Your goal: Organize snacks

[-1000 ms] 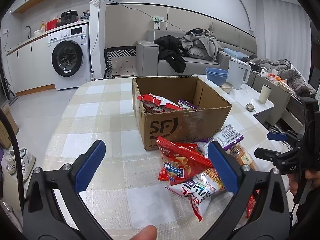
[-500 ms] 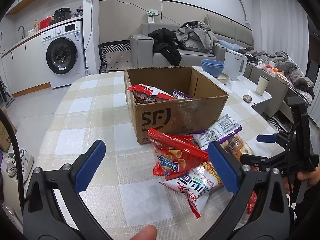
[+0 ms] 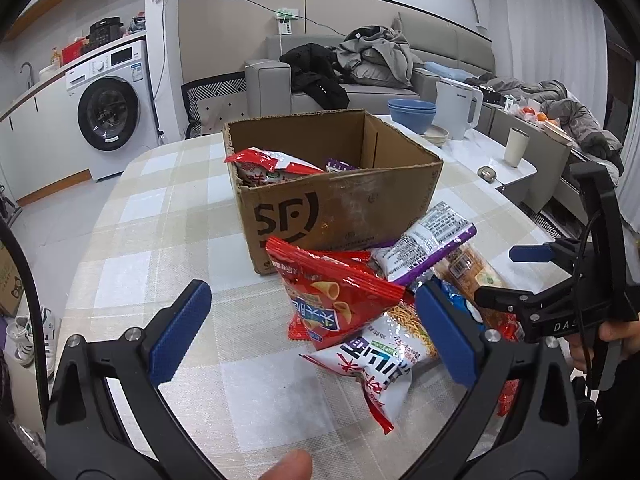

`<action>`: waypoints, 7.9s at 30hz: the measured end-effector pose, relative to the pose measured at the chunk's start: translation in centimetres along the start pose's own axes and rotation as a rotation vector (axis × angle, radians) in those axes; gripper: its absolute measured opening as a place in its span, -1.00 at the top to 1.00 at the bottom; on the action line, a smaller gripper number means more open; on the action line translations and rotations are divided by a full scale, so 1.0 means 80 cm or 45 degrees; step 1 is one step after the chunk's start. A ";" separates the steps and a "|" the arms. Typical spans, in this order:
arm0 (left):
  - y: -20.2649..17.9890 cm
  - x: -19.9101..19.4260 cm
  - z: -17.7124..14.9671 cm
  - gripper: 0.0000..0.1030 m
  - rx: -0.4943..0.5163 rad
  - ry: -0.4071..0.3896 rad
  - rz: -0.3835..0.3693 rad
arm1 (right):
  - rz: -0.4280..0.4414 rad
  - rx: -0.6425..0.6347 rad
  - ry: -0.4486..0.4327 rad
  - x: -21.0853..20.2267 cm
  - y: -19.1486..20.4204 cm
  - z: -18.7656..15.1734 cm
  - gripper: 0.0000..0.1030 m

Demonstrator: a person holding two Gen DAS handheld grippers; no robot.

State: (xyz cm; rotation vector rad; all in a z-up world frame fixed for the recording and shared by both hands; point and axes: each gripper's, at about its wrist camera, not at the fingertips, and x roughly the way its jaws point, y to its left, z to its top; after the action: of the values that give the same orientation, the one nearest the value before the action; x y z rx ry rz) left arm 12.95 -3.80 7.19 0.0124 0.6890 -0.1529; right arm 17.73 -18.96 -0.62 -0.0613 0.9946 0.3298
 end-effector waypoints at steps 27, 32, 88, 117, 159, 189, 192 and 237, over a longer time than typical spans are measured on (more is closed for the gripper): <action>0.016 0.070 -0.012 -0.76 -0.079 0.087 -0.066 | 0.018 -0.038 0.009 0.009 0.009 -0.007 -0.53; 0.022 0.074 -0.014 -0.35 -0.122 0.084 -0.125 | 0.032 -0.060 0.001 0.006 0.012 -0.007 -0.33; 0.025 -0.025 -0.003 0.15 -0.115 -0.149 -0.113 | 0.075 -0.074 -0.332 -0.069 0.019 0.009 0.29; 0.010 -0.088 0.028 0.15 -0.057 -0.256 -0.049 | 0.159 -0.068 -0.546 -0.129 0.042 0.039 0.29; 0.036 -0.047 0.083 0.14 -0.130 -0.262 -0.015 | 0.026 -0.144 -0.810 -0.089 0.073 0.122 0.29; 0.052 0.059 0.115 0.15 -0.144 -0.196 -0.032 | -0.034 -0.234 -0.729 -0.020 0.093 0.155 0.29; 0.056 0.069 0.118 0.14 -0.149 -0.190 -0.040 | -0.034 -0.236 -0.728 -0.017 0.094 0.157 0.29; 0.044 -0.003 0.032 -0.98 -0.122 -0.158 -0.026 | 0.046 -0.088 -0.461 -0.071 0.052 0.083 -0.99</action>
State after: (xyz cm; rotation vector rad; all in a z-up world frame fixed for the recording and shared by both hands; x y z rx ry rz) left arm 14.92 -0.46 9.18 -0.0953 0.5724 -0.1391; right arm 19.04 -15.05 8.17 -0.0445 0.6258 0.3927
